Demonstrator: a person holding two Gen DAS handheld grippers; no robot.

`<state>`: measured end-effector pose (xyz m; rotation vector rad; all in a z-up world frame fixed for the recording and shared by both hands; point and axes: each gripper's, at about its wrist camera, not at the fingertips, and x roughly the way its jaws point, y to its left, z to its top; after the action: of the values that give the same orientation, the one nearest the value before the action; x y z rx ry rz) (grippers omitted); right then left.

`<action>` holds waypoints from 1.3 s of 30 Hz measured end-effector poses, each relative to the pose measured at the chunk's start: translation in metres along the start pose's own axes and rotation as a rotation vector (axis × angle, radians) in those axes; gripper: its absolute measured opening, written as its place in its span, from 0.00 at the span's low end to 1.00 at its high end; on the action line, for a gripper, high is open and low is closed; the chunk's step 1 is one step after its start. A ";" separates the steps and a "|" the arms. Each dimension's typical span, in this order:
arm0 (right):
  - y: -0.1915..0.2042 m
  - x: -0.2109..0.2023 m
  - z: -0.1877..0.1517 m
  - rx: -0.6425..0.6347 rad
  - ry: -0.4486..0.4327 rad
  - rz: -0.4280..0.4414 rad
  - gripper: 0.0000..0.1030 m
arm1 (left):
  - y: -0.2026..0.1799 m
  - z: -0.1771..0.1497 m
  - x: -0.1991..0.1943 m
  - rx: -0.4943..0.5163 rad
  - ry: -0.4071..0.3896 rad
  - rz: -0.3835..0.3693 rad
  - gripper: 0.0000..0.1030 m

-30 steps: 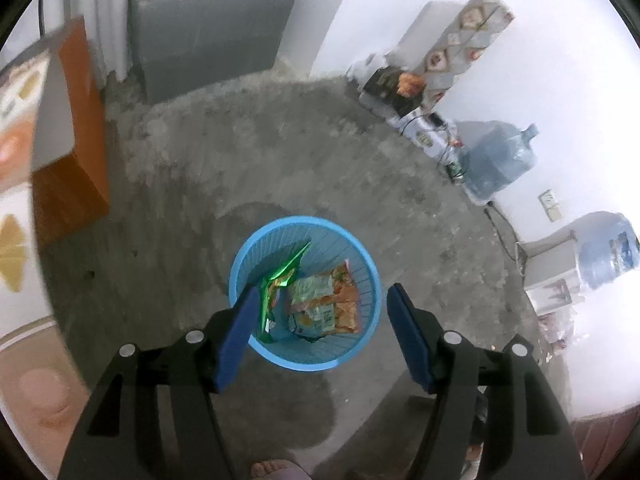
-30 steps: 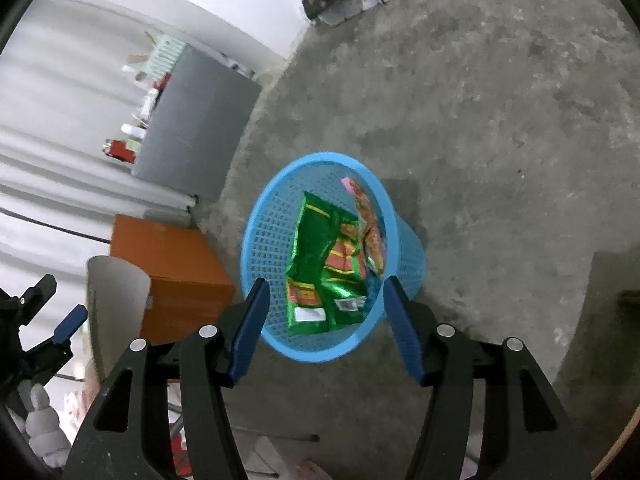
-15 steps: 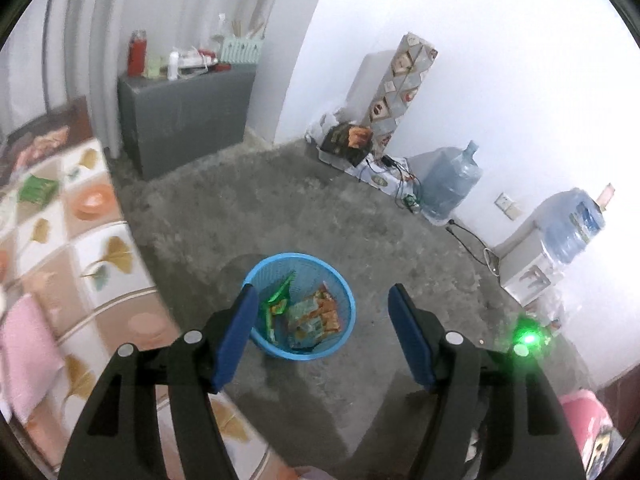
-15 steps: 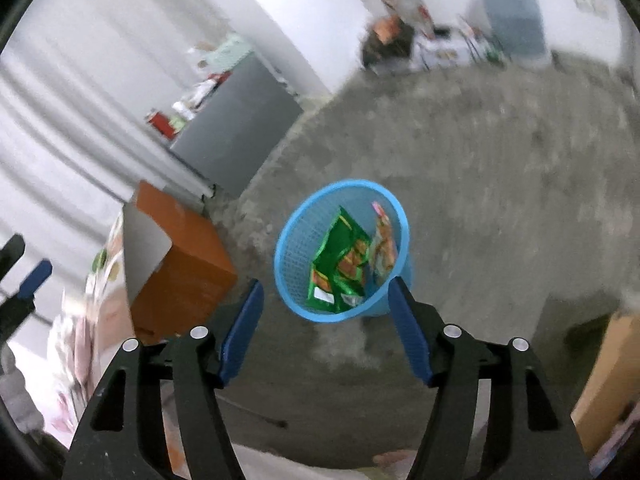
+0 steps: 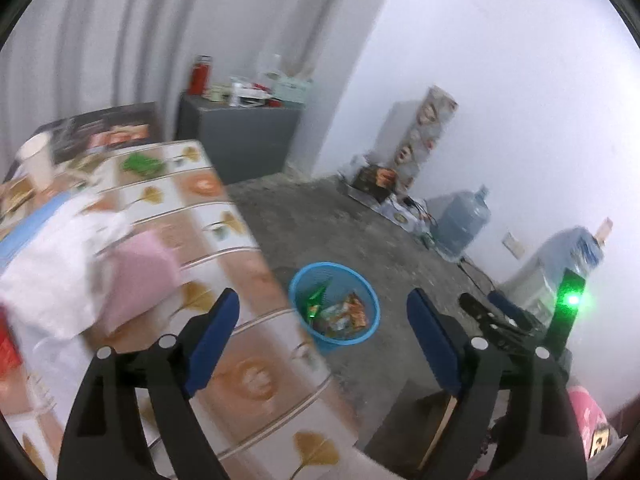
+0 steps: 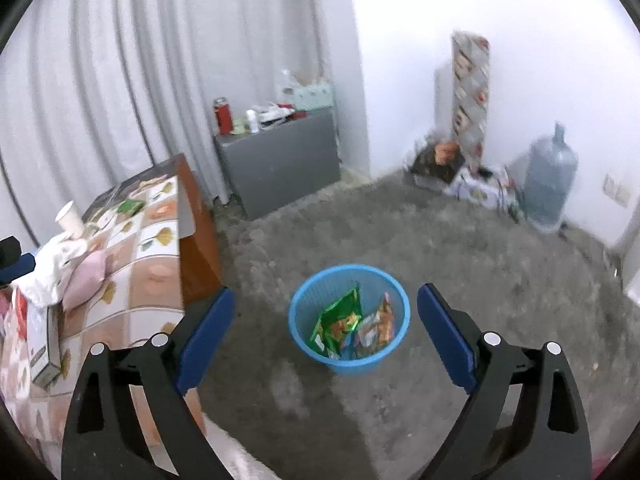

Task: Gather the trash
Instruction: 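Move both tools back over the table toward the glove and sponge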

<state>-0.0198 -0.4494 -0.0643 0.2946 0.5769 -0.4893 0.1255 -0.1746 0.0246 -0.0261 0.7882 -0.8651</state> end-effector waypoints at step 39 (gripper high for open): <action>0.194 0.007 0.012 -0.072 0.305 0.612 0.86 | 0.148 -0.094 -0.153 -0.283 -0.215 0.315 0.94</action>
<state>0.0907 -0.2926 -0.0333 0.4598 0.7600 0.1716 0.1057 0.0561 0.0023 -0.2357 0.6838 -0.4390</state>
